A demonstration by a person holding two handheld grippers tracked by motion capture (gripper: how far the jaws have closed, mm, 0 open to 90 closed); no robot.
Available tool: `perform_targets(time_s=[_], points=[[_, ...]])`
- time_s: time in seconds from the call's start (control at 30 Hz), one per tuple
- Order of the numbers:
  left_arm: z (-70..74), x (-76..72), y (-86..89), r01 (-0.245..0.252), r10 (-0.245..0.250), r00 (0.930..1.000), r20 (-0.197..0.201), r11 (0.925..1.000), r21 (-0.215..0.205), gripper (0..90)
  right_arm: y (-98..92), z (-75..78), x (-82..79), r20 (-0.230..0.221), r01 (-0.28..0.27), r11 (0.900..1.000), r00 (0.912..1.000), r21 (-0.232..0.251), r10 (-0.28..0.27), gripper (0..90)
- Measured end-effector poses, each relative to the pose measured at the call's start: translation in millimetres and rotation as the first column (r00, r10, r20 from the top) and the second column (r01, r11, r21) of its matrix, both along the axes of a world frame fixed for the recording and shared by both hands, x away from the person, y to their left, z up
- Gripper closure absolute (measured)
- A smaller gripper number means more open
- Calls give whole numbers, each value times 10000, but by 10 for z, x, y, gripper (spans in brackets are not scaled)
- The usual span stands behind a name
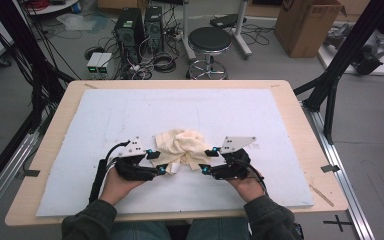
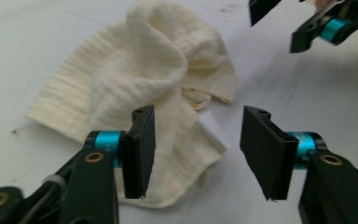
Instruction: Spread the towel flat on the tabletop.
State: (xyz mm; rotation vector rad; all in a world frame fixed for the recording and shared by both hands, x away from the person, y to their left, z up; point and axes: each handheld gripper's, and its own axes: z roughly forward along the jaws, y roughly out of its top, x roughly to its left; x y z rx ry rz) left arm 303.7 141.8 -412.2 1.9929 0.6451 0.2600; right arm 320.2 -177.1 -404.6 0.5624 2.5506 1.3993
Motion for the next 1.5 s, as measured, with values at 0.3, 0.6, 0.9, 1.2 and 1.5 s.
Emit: perform_targets(time_s=[0.3, 0.6, 0.9, 1.2, 1.5], points=[[-138, 61, -149, 609, -584, 9972, -475, 9968, 520, 563, 169, -196, 95, -581, -569, 9956, 9969, -748, 526, 597], [-267, 100, -304, 847, -739, 9934, -872, 9882, 1279, 610, 256, -316, 160, -918, -490, 9881, 9951, -1456, 358, 622], [-306, 113, -321, 665, -551, 9958, -737, 9846, 1617, 787, 272, -357, 203, -748, -342, 9826, 9970, -1826, 208, 797], [-214, 98, -225, 714, -643, 9965, -531, 9870, 1443, 824, 206, -283, 188, -737, -424, 9864, 9968, -1586, 310, 871], [-88, -1, 24, 585, -565, 9981, -228, 9930, 1022, 824, 69, -149, 133, -504, -420, 9940, 9980, -1010, 370, 872]])
